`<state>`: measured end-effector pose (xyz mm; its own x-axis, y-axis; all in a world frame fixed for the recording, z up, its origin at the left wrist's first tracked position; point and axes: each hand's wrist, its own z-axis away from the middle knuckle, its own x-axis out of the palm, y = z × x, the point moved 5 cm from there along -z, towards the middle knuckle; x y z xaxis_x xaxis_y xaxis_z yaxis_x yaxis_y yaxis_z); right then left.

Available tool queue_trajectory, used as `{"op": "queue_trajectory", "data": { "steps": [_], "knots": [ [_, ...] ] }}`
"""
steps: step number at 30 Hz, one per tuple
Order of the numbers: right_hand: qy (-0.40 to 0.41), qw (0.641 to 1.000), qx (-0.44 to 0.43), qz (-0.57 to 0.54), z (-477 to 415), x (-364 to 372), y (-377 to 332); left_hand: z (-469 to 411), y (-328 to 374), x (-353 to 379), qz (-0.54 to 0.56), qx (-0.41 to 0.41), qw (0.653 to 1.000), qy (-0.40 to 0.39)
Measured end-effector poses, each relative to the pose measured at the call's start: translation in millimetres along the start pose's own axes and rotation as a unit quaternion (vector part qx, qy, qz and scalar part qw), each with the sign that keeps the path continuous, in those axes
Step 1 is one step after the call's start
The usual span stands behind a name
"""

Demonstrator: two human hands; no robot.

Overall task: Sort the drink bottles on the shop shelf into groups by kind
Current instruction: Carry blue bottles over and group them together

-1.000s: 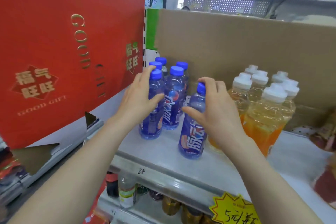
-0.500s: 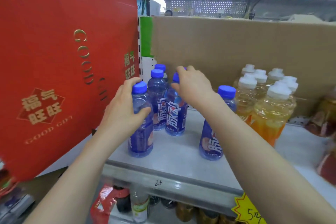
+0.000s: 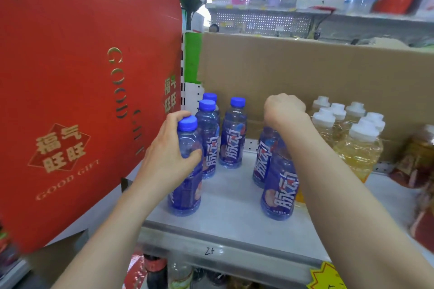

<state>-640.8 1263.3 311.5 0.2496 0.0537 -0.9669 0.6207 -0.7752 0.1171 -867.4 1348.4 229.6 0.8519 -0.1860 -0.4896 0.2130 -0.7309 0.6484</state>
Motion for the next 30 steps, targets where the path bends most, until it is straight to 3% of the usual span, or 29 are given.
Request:
{"op": "queue_trajectory", "data": {
  "steps": [3,5,7,9,15,20,24,26,28,30],
  "knots": [
    [0.05,0.998,-0.044,-0.019,-1,4,-17,0,-3,-1,0.015,-0.001,1.0,-0.006],
    [0.11,0.973,-0.145,-0.144,-1,3,-47,0,-5,-2,0.021,-0.002,1.0,-0.011],
    [0.093,0.923,-0.237,-0.288,1,5,-77,1,-6,-2,0.025,-0.001,1.0,-0.014],
    [0.051,0.903,-0.27,-0.33,-3,11,-97,1,-7,-3,0.028,-0.003,0.999,-0.014],
    [0.109,0.922,-0.196,-0.316,-14,16,-107,2,-11,-4,0.042,-0.006,0.999,-0.016],
    [0.091,0.934,-0.208,-0.277,-2,10,-100,1,-7,-1,0.036,0.001,0.999,-0.021],
    [0.178,0.97,-0.107,-0.125,14,-9,-23,1,-9,-1,0.036,0.002,0.999,-0.018],
    [0.121,0.991,-0.037,-0.043,14,-7,10,2,-8,1,0.035,0.001,0.999,-0.012],
    [0.052,0.998,-0.009,-0.044,7,1,21,2,-7,2,0.035,-0.004,0.999,-0.007],
    [0.038,0.997,-0.007,-0.066,-1,3,20,3,-7,1,0.038,-0.005,0.999,-0.005]
  ]
}}
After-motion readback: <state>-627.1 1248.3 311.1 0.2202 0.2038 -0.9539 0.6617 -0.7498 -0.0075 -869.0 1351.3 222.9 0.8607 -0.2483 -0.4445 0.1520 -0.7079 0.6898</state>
